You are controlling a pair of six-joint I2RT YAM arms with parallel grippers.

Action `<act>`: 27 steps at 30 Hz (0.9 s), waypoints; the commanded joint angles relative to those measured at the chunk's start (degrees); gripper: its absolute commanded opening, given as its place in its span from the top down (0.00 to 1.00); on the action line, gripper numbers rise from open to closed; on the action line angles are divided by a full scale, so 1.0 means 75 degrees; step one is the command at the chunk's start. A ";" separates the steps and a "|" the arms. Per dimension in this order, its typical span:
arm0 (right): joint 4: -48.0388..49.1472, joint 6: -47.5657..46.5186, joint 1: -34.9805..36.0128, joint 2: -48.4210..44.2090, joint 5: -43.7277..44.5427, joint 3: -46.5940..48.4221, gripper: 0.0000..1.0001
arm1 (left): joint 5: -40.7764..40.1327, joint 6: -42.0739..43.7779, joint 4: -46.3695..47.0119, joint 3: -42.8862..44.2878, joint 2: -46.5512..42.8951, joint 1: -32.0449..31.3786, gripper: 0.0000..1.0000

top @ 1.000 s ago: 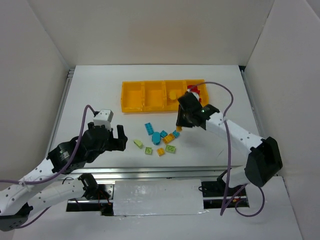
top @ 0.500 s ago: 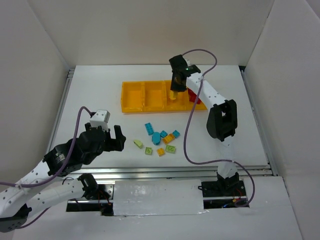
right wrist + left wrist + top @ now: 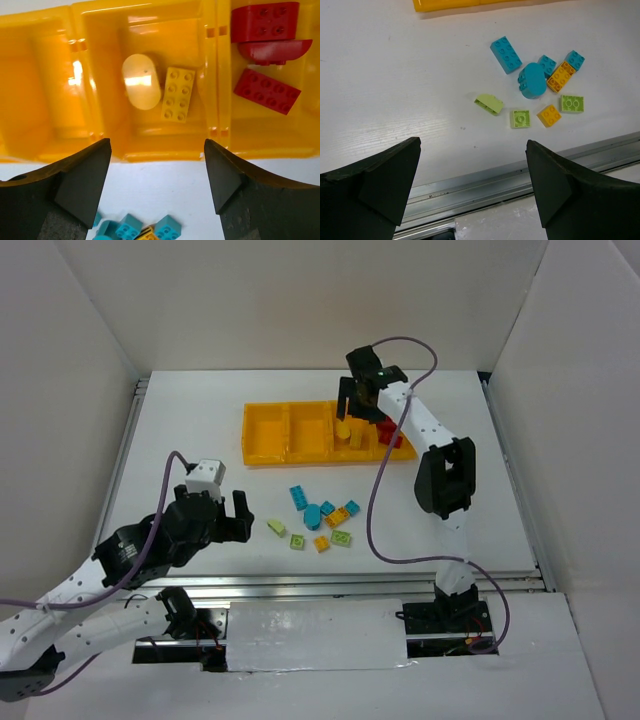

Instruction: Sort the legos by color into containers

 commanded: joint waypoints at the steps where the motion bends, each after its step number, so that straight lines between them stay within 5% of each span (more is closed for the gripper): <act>1: -0.0008 0.0008 0.0271 -0.1278 -0.0152 -0.0133 0.18 | -0.0041 0.0045 0.0113 -0.0043 0.0006 -0.0041 0.01; 8: 0.1689 -0.0132 0.1653 -0.4089 -0.0702 -0.5001 0.17 | -0.0146 -0.0013 0.0089 -0.0055 -0.0228 -0.0041 0.01; 14: 0.2662 -0.0317 0.2591 -0.4749 -0.0996 -0.7361 0.19 | -0.0147 -0.0013 0.0089 -0.0055 -0.0181 -0.0053 0.00; 27: 0.3273 -0.0694 0.2932 -0.4187 -0.1300 -0.8104 0.12 | -0.0076 0.0022 0.0124 -0.0079 -0.0111 -0.0053 0.00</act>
